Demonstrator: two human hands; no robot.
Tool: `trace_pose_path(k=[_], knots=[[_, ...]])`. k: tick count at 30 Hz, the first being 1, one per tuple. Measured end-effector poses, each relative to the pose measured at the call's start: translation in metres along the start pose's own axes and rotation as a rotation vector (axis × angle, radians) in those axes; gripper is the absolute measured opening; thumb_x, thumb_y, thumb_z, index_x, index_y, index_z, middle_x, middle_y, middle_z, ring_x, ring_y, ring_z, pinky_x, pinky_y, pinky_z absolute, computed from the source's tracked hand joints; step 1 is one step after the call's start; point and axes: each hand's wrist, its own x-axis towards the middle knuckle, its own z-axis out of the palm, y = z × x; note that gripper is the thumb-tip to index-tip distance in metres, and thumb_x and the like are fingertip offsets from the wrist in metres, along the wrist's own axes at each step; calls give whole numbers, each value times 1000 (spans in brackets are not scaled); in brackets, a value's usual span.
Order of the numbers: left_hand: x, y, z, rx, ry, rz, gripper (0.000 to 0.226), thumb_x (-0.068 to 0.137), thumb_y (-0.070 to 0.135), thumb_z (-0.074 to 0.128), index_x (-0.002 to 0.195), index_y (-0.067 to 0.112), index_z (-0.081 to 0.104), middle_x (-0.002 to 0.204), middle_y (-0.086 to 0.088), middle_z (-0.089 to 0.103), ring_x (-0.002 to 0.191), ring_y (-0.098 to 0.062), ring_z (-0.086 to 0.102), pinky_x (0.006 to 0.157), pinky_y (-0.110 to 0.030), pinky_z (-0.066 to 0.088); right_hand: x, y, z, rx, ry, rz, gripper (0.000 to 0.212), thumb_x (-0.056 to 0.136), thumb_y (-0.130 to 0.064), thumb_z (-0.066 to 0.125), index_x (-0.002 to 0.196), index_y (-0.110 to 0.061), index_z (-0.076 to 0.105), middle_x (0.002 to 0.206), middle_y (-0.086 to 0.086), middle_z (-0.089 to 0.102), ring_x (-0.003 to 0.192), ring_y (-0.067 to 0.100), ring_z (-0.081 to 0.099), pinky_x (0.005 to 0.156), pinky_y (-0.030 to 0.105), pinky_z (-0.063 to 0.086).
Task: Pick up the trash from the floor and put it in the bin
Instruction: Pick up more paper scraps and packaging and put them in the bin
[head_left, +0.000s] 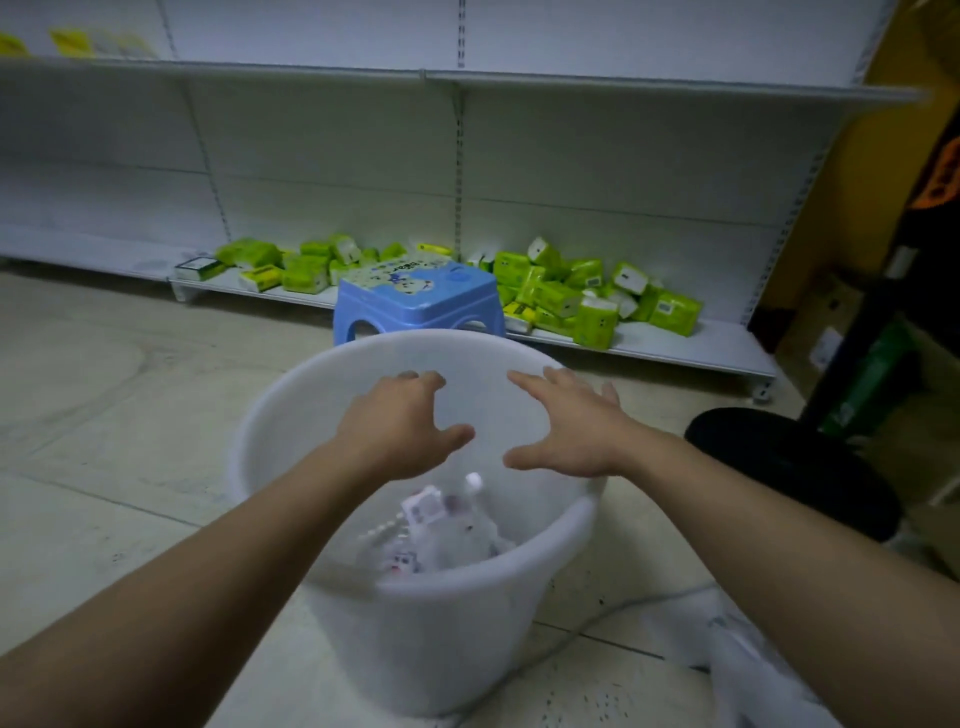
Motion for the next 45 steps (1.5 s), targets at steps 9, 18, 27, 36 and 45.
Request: trace_pose_path(k=[9, 18, 27, 36, 45], knots=[[-4, 130, 12, -94, -127, 407, 70, 79, 52, 64, 139, 23, 41, 144, -4, 46, 129, -24, 42, 103, -39, 37, -64, 112, -50, -79, 30, 226, 106, 69, -61, 71, 150, -39, 6, 163, 6, 3, 149, 26, 4, 118, 57, 13], [-35, 203, 64, 116, -85, 606, 54, 83, 51, 56, 127, 20, 52, 123, -6, 59, 114, -28, 52, 98, -39, 39, -122, 211, -9, -218, -218, 346, 104, 69, -67, 66, 149, -41, 6, 163, 2, 3, 148, 29, 11, 115, 59, 7], [-77, 221, 180, 80, -443, 447, 63, 81, 55, 58, 135, 24, 44, 133, -3, 56, 117, -25, 53, 101, -41, 39, -219, 300, 89, 114, -273, 455, 95, 76, -50, 72, 151, -30, 18, 157, 7, 25, 140, 28, 32, 110, 42, 34], [-103, 233, 278, -23, -681, 250, 60, 82, 46, 63, 135, 24, 45, 136, -5, 52, 121, -25, 50, 101, -40, 42, -231, 337, 177, 260, -154, 567, 44, 77, -28, 67, 117, -12, 59, 118, 16, 59, 107, 31, 58, 90, 42, 50], [-69, 228, 328, 4, -669, 276, 59, 87, 41, 58, 140, 23, 41, 147, -9, 41, 134, -26, 39, 107, -37, 38, -176, 367, 200, 234, -130, 542, 54, 87, -32, 60, 138, -21, 48, 143, 13, 45, 127, 32, 45, 104, 43, 40]])
